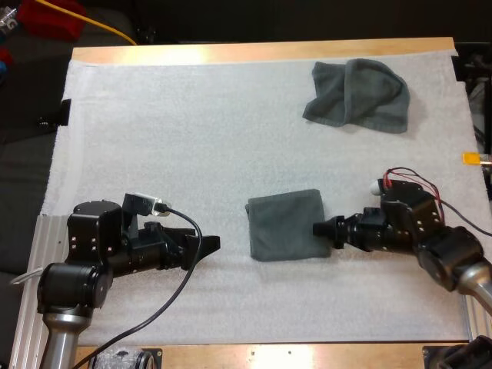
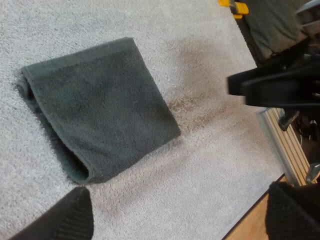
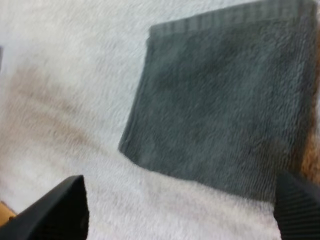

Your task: Pick towel from pile, fold and stack

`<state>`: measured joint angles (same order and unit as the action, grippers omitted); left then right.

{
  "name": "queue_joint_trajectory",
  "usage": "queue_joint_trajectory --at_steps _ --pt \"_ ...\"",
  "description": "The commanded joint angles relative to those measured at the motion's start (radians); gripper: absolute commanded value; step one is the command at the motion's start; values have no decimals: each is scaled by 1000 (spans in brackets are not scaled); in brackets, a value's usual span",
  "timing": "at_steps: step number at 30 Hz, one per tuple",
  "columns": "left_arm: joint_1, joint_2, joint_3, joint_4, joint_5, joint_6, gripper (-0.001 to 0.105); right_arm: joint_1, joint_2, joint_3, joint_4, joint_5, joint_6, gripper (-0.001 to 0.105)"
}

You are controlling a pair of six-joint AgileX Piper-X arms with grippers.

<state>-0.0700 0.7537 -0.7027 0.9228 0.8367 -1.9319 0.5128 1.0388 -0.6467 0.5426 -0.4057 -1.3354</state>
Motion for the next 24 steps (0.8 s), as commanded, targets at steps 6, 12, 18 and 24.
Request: queue_joint_trajectory --at_steps 6,12,18,24 --pt "-2 -6 -4 0 8 7 68 2 -134 -96 224 10 -95 76" --pt "-2 -6 -4 0 8 19 71 2 -192 -166 365 29 -167 76" --pt "-2 -4 -4 -3 2 30 71 2 -206 -168 366 29 -169 76" --pt "-4 48 -4 -16 -57 23 71 2 -206 -168 366 29 -169 76"
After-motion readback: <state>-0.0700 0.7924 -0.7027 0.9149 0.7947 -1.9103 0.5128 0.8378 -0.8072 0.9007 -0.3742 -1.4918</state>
